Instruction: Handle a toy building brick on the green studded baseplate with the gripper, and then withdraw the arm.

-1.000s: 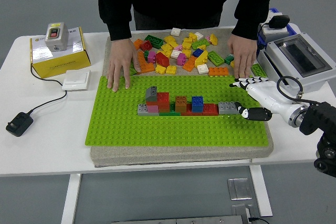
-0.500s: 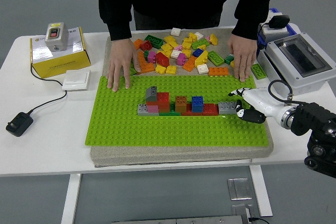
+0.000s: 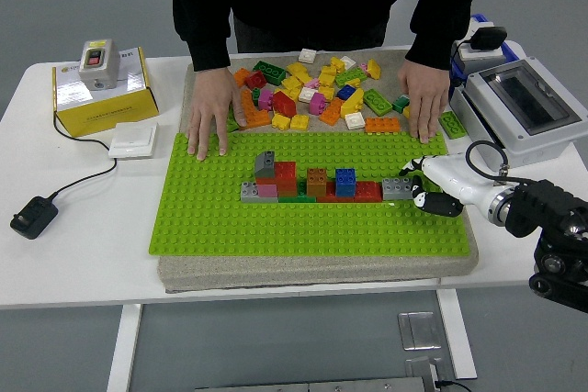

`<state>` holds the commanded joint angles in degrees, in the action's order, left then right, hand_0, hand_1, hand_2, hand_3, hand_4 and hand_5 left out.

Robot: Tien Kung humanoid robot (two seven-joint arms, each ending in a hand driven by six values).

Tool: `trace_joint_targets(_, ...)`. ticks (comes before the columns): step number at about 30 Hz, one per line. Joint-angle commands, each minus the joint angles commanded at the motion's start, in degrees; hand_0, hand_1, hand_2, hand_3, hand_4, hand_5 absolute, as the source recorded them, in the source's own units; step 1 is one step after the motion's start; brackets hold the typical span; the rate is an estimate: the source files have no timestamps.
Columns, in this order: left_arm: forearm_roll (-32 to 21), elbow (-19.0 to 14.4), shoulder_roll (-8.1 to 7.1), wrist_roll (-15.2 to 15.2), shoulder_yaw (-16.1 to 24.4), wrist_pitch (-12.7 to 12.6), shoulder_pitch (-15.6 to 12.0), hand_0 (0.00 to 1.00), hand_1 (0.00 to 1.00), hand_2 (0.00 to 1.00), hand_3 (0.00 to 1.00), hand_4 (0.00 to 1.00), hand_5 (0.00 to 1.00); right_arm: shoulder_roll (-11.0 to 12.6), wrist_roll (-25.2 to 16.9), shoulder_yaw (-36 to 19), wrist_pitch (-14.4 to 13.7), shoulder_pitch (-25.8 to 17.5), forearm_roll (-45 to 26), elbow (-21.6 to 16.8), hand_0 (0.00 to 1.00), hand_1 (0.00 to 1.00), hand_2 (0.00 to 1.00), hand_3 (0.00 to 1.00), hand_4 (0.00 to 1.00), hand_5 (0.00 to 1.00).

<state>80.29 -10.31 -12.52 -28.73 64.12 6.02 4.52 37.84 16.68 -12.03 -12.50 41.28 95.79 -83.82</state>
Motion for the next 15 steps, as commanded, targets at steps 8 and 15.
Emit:
trace_joint_targets(8, -0.2, 0.0, 0.08, 0.1, 0.0, 0.0, 0.2, 0.718, 0.662, 0.597, 0.638, 0.257, 0.668, 0.0, 0.4, 0.8, 0.6, 0.4, 0.4, 0.5, 0.063, 0.204, 0.807, 0.755, 0.002, 0.590)
trace_joint_targets(15, 0.1, 0.0, 0.02, 0.2, 0.3, 0.0, 0.2, 0.718, 0.662, 0.597, 0.638, 0.257, 0.669, 0.0, 0.4, 1.0, 0.7, 0.4, 0.5, 0.8, 0.057, 0.202, 0.803, 0.744, 0.002, 0.592)
